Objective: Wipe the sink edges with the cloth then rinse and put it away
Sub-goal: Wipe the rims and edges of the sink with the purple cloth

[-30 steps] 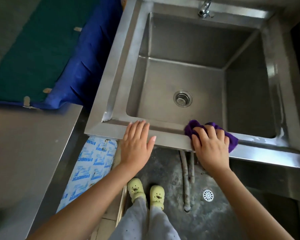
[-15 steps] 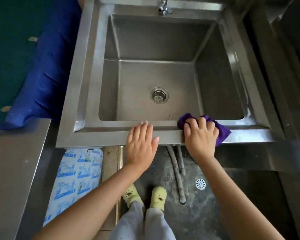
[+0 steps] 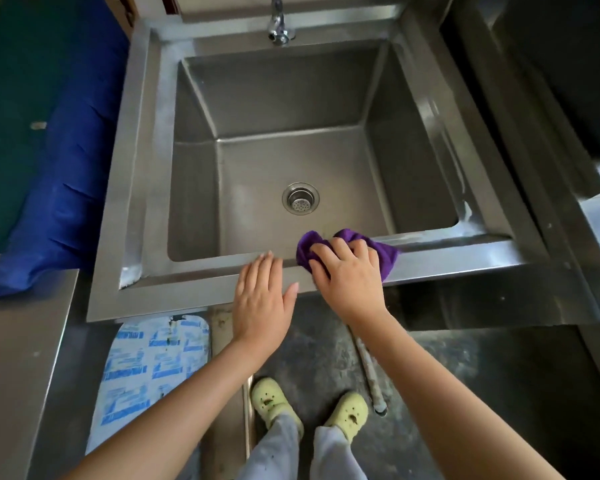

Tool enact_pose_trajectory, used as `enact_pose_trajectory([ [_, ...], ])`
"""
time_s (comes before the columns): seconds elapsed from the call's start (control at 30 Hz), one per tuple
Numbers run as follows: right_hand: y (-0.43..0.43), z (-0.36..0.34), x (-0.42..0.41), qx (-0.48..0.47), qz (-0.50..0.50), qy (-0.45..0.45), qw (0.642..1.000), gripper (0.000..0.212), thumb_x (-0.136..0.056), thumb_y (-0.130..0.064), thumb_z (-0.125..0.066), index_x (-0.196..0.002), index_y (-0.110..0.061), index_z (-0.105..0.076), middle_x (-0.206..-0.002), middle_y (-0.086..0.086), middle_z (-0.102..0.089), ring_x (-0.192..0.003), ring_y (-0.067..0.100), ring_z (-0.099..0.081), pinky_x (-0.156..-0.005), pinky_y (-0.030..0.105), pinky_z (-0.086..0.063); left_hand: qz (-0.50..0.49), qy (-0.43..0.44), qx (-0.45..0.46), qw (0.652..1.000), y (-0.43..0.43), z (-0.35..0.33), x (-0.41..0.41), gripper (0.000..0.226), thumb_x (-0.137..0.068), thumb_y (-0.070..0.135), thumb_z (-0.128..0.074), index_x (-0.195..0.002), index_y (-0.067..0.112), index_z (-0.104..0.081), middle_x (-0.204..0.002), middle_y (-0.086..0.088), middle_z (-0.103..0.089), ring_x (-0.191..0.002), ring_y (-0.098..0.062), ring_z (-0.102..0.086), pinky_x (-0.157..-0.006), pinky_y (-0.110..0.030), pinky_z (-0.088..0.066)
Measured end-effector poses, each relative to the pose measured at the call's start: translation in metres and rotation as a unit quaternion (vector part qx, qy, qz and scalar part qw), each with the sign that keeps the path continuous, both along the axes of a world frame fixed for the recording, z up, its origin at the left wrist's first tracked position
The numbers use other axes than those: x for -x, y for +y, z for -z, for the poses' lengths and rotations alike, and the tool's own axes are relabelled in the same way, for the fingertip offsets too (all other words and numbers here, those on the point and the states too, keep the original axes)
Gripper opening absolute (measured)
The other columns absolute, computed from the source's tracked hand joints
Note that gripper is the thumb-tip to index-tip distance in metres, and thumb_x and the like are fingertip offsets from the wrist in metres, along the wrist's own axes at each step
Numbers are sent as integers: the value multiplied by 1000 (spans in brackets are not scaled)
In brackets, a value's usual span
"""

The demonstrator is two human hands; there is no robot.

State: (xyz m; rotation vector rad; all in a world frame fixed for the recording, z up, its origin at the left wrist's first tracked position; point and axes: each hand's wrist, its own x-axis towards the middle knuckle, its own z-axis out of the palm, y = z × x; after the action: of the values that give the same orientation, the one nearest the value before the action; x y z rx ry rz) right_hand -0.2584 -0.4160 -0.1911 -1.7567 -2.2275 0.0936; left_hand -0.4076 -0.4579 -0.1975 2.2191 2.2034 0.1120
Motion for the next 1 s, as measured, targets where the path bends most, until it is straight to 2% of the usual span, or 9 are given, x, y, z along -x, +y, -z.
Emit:
enact_pose_trajectory([
  [0.37, 17, 4, -97, 6, 61, -22, 998, 28, -91, -38, -42, -101, -23, -63, -98, -1, -65, -82, 29, -53, -75, 40, -42, 77, -35, 20, 996, 20, -5, -84, 56, -93, 41, -30, -129, 5, -54, -132, -10, -58, -123, -24, -54, -108, -45, -36],
  [0.63, 28, 1, -164, 36, 101, -37, 993, 35, -91, -39, -35, -105, -21, -62, -98, 4, -64, -85, 31, -53, -80, 42, -44, 70, -33, 52, 996, 30, -4, -138, 62, -93, 45, -25, -130, 5, -53, -132, -11, -58, -124, -25, -54, -108, -42, -35],
  [0.87, 37, -2, -199, 66, 119, -32, 990, 42, -91, -40, -30, -110, -20, -60, -107, 5, -63, -96, 33, -53, -86, 43, -42, 90, -33, 73, 993, 39, -3, -161, 63, -92, 45, -23, -131, 4, -51, -135, -12, -56, -127, -25, -51, -109, -42, -35],
  [1.0, 40, -1, -203, 60, 117, -29, 991, 42, -91, -40, -30, -108, -18, -61, -104, 7, -64, -94, 33, -55, -83, 42, -44, 100, -33, 72, 992, 43, -4, -175, 64, -92, 45, -22, -132, 4, -51, -136, -12, -55, -128, -25, -50, -110, -41, -32],
])
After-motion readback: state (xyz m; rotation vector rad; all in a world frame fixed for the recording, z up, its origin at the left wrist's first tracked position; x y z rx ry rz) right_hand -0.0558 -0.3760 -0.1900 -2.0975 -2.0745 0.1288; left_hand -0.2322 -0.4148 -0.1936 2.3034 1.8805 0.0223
